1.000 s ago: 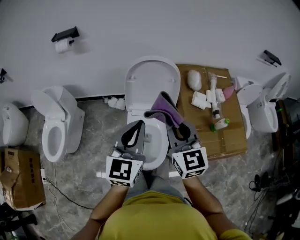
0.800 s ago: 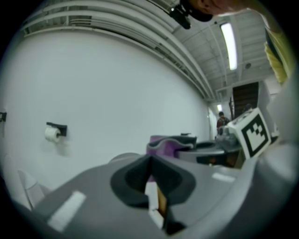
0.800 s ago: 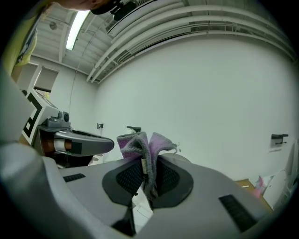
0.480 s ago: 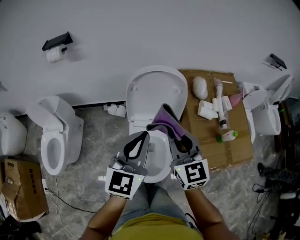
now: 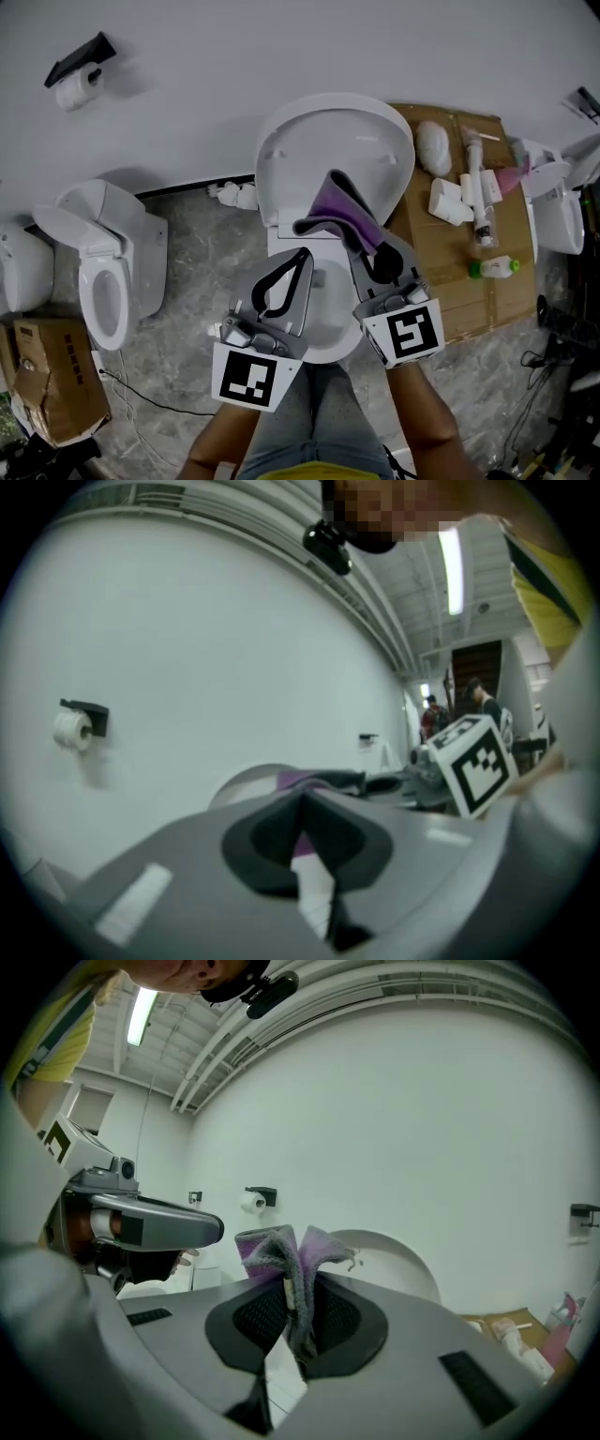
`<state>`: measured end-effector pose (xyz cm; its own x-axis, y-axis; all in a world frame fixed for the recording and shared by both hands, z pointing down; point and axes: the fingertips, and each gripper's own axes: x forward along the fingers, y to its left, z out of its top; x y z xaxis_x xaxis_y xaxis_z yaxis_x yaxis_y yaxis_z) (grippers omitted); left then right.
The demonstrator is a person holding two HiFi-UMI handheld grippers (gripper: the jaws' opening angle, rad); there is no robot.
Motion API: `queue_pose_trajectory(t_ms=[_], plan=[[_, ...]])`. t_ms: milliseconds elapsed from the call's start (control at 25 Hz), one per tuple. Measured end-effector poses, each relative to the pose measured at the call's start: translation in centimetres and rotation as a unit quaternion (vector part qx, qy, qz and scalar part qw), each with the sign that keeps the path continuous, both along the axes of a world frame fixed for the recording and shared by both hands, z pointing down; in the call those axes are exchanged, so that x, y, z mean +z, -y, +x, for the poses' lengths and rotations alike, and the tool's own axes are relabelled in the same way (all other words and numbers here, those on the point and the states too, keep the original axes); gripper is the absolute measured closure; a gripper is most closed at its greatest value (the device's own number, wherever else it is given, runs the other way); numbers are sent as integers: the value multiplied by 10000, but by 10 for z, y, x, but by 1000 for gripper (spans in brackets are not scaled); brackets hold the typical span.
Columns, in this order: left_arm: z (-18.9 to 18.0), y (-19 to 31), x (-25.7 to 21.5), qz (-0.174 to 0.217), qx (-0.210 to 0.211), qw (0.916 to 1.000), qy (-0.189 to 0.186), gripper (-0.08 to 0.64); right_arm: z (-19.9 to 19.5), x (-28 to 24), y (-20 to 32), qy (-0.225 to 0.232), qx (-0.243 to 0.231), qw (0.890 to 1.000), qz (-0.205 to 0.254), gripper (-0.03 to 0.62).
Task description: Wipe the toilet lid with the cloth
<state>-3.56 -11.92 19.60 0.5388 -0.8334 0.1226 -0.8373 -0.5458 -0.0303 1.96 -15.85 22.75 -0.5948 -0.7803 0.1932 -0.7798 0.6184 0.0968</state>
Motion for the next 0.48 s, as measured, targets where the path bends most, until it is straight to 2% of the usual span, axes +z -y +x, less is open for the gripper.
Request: queue_pose_trajectory(t_ms=[280,480], plan=[[-2,18,37,-161,125,9998,-45,565,-21,26,35,20,-243,9997,-49,545],[1,32,61,-232,179,9995,-120,565,-40,43,66,-225,-562,9982,48,545]])
